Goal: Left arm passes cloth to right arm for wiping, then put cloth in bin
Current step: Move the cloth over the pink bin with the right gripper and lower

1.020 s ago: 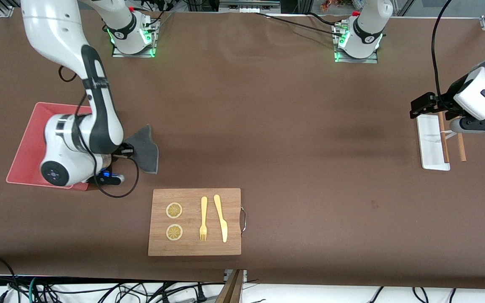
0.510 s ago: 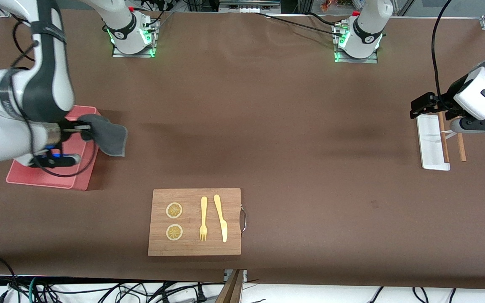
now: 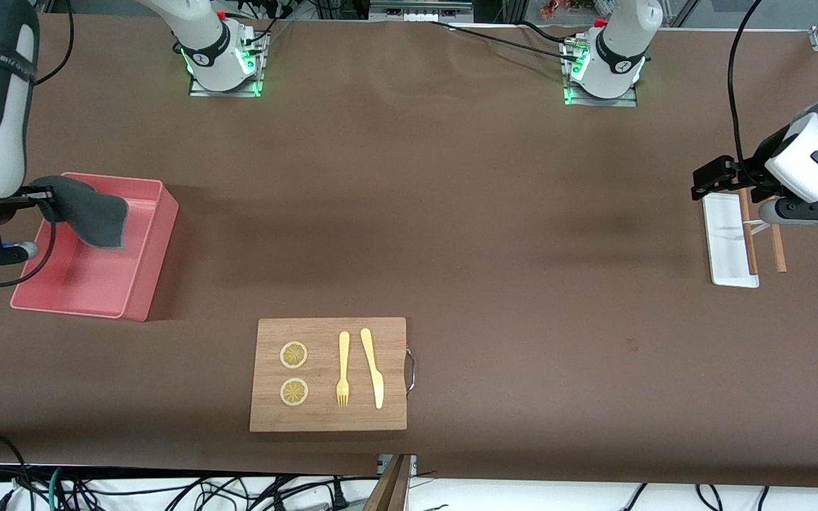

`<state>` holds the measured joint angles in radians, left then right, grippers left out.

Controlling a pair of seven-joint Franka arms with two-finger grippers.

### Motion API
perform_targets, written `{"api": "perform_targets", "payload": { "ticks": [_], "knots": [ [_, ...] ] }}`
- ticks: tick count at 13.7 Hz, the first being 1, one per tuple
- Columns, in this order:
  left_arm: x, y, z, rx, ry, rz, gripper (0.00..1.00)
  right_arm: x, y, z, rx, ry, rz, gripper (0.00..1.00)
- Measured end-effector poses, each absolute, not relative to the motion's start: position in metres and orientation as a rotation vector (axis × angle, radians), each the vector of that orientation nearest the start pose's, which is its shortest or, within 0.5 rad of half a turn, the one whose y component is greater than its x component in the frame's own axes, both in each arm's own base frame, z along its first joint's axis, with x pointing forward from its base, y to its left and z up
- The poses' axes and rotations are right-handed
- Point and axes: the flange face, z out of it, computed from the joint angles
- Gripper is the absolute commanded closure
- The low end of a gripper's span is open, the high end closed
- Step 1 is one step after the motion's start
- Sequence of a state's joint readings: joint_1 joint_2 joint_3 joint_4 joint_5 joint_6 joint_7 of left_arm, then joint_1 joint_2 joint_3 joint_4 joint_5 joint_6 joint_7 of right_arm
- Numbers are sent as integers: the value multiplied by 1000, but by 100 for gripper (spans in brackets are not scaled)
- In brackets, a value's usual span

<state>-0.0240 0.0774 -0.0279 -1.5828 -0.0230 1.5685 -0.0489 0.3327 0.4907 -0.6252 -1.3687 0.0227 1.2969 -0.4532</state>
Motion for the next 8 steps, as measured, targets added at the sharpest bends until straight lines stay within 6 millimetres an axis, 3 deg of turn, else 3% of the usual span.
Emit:
{"api": "perform_targets", "payload": {
  "ticks": [8],
  "knots": [
    [573,-32,575,-3159,3,147,0,630,-137,370,-3133,-234,888,100]
  ]
}}
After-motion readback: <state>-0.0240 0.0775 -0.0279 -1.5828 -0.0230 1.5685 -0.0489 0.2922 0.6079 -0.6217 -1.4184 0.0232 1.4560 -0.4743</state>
